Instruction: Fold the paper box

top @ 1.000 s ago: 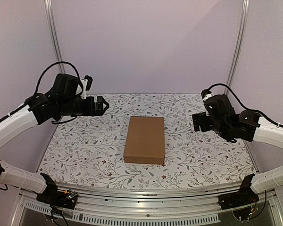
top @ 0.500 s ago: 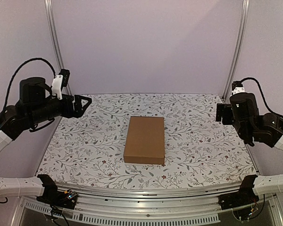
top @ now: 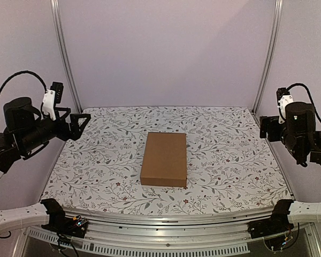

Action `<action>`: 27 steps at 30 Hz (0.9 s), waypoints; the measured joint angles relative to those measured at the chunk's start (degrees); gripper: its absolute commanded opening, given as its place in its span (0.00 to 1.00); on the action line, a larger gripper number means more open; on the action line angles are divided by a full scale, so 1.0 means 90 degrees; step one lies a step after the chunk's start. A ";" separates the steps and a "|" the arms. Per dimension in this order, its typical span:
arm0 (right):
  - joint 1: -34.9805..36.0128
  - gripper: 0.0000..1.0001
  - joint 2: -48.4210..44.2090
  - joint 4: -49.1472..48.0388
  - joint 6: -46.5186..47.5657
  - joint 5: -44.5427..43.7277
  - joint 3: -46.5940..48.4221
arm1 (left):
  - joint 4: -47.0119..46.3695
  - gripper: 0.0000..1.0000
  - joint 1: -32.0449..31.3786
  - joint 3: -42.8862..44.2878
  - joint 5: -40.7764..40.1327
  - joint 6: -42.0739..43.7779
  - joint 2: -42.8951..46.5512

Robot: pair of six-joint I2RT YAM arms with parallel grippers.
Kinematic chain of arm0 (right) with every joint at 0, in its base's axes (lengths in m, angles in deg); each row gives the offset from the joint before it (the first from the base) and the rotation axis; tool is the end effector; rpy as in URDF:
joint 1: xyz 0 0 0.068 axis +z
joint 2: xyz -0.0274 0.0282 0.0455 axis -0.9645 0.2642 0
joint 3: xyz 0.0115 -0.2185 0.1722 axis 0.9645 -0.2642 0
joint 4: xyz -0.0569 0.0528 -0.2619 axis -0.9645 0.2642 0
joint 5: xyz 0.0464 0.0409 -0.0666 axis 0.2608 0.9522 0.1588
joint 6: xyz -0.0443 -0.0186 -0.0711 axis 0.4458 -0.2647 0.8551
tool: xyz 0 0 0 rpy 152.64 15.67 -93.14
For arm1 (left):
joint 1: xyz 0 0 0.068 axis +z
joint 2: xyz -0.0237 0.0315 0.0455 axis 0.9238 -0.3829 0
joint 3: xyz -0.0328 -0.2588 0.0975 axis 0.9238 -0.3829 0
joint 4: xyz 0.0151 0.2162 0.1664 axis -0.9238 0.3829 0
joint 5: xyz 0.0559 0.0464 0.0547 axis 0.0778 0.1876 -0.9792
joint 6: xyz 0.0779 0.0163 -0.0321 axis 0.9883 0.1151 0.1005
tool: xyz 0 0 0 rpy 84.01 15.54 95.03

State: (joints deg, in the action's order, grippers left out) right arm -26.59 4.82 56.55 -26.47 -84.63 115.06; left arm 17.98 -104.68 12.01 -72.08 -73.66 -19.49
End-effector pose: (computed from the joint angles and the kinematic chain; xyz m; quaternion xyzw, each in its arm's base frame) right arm 0.1565 0.0819 0.3730 -0.0011 0.7951 -0.1025 0.5978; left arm 0.1564 -0.0992 0.3924 0.1259 0.7749 -0.1694 0.5958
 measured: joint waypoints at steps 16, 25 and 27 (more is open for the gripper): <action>0.0000 0.99 -0.0223 0.0029 0.0593 -0.0112 -0.0471 | -0.0015 1.00 0.0000 -0.0784 -0.0187 0.0272 0.0100; 0.0000 0.99 -0.0219 -0.0015 0.0634 -0.0197 -0.0527 | -0.0015 1.00 0.0010 -0.0784 -0.0279 0.0270 0.0041; 0.0000 0.99 -0.0187 -0.0017 0.0634 -0.0219 -0.0532 | -0.0017 0.99 0.0022 -0.0784 -0.0277 0.0267 -0.0017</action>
State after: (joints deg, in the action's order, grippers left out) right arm -26.59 3.14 56.40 -20.77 -86.59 110.27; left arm 17.82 -104.48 4.95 -74.57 -71.26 -19.64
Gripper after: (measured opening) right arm 0.988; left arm 0.995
